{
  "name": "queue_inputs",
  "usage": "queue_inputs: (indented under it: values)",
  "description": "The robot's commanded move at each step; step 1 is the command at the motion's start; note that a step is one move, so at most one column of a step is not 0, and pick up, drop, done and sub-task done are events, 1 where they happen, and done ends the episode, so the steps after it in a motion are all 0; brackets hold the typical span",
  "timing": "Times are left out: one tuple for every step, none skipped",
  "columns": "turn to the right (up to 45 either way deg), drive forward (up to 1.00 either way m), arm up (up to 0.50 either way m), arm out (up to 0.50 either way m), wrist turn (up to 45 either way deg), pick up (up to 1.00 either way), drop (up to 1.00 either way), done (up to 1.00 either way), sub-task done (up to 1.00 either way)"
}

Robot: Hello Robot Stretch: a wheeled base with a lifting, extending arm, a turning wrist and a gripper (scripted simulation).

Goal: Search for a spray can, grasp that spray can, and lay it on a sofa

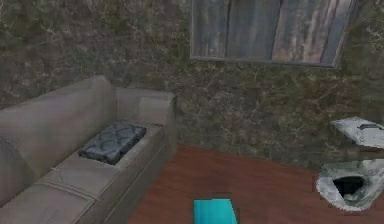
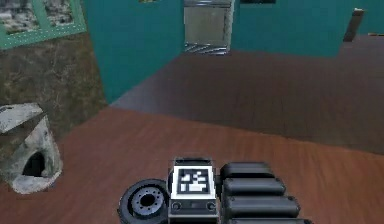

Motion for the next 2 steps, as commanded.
queue_inputs:
  values:
    - [0.0, 0.70, 0.00, 0.00, 0.0, 0.00, 0.00, 0.00, 0.00]
    - [-45.0, 0.00, 0.00, 0.00, 0.0, 0.00, 0.00, 0.00, 0.00]
